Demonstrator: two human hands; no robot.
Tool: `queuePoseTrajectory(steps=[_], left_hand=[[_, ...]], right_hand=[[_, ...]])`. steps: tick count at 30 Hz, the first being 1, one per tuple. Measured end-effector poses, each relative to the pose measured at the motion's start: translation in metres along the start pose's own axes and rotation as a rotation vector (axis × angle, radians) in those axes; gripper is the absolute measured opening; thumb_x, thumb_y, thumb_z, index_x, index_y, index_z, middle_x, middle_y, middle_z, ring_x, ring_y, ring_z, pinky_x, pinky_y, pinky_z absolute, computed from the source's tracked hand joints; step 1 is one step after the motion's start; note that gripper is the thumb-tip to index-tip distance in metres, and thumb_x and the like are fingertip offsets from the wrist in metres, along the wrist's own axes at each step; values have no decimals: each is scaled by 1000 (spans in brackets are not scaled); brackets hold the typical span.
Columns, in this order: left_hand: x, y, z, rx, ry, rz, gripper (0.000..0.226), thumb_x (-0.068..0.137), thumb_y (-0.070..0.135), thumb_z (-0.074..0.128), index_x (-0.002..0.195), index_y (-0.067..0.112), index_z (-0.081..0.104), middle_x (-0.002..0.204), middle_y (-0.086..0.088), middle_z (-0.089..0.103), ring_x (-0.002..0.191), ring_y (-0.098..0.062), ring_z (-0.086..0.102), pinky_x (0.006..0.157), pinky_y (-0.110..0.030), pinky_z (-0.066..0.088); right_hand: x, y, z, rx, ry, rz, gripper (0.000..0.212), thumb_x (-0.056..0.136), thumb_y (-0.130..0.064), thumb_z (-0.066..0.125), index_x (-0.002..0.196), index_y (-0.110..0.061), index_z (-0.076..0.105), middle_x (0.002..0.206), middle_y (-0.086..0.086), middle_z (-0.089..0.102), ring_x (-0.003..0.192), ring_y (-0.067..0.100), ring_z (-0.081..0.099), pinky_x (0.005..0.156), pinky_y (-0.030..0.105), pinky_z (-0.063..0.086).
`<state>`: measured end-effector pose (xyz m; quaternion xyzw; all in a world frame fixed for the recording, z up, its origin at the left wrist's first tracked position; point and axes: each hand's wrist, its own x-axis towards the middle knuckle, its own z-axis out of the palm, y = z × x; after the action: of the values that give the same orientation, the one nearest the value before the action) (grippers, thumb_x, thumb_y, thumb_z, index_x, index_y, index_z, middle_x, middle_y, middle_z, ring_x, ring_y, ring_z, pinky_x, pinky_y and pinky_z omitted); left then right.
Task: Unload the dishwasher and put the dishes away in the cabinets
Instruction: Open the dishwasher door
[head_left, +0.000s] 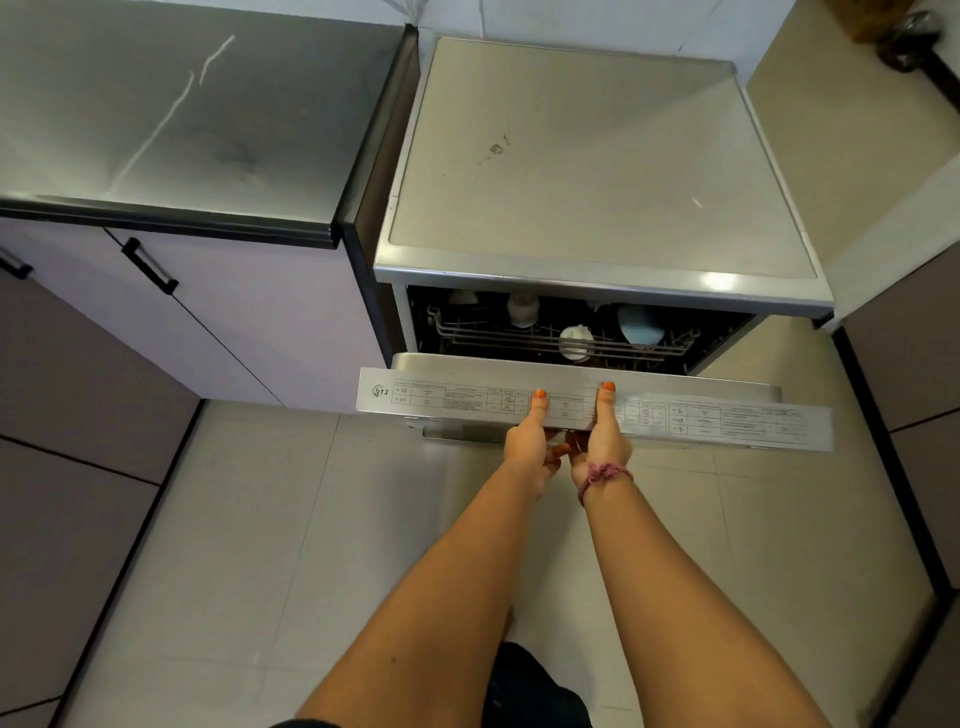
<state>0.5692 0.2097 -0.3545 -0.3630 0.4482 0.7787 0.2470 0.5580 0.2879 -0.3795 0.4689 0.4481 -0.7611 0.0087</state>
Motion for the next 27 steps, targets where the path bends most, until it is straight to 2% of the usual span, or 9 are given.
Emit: queuePoseTrajectory(steps=[5, 8, 12, 14, 16, 19, 21, 24, 27], left_hand=[[-16, -24, -26, 225, 81, 11, 40, 90, 55, 50, 104, 18, 58, 95, -2, 67, 68, -16, 60, 63, -28, 45], [-22, -39, -53, 532, 138, 144, 37, 93, 42, 51, 98, 7, 62, 77, -3, 65, 56, -13, 58, 59, -30, 50], [-45, -44, -91, 999, 200, 479, 17, 93, 25, 50, 83, 12, 54, 86, -3, 60, 73, -16, 56, 66, -34, 48], [-52, -42, -111, 1194, 220, 643, 17, 93, 24, 50, 101, 12, 59, 102, -3, 57, 92, -20, 57, 78, -35, 48], [-54, -41, -129, 1441, 217, 753, 37, 94, 22, 48, 128, 9, 50, 127, -7, 48, 115, -25, 50, 98, -40, 42], [-54, -43, -155, 1814, 209, 707, 57, 98, 25, 38, 149, 7, 19, 156, -9, 18, 144, -29, 15, 116, -49, 11], [-54, -46, -166, 1922, 200, 670, 59, 100, 29, 35, 150, 8, 14, 156, -8, 19, 146, -26, 10, 116, -51, 3], [-51, -52, -166, 1945, 222, 682, 52, 99, 27, 36, 146, 6, 27, 145, -10, 37, 136, -28, 30, 115, -50, 12], [-49, -48, -157, 1980, 278, 686, 40, 99, 25, 35, 132, 6, 48, 130, -12, 52, 120, -30, 46, 111, -46, 25]], right_hand=[[-20, 16, -27, -54, 25, 34, 54, 67, -61, 75, 92, -14, 62, 95, 6, 70, 107, 28, 64, 95, 52, 49], [-31, 27, -44, 2, -31, 30, 56, 74, -47, 76, 115, -12, 60, 112, 9, 67, 98, 22, 67, 90, 44, 54], [-46, 40, -65, 119, -83, 45, 47, 82, -28, 72, 123, -8, 56, 114, 12, 66, 103, 24, 64, 80, 39, 57], [-53, 50, -73, 121, -85, 51, 42, 84, -25, 70, 120, -9, 57, 114, 12, 66, 104, 24, 64, 86, 41, 55], [-57, 61, -85, 95, -90, 57, 31, 86, -25, 68, 111, -10, 59, 116, 12, 65, 108, 24, 62, 92, 42, 52], [-61, 74, -103, 42, -111, 98, 14, 89, -23, 64, 94, -11, 59, 118, 12, 63, 110, 24, 60, 100, 41, 47], [-61, 78, -111, 28, -123, 121, 13, 91, -22, 61, 93, -10, 58, 121, 12, 61, 113, 24, 59, 104, 40, 44], [-60, 86, -115, -61, -56, 104, 25, 90, -24, 64, 106, -6, 59, 125, 15, 59, 116, 26, 57, 105, 40, 43], [-62, 97, -113, -392, 212, -89, 49, 81, -24, 70, 119, 1, 54, 124, 19, 53, 112, 32, 56, 97, 46, 48]])
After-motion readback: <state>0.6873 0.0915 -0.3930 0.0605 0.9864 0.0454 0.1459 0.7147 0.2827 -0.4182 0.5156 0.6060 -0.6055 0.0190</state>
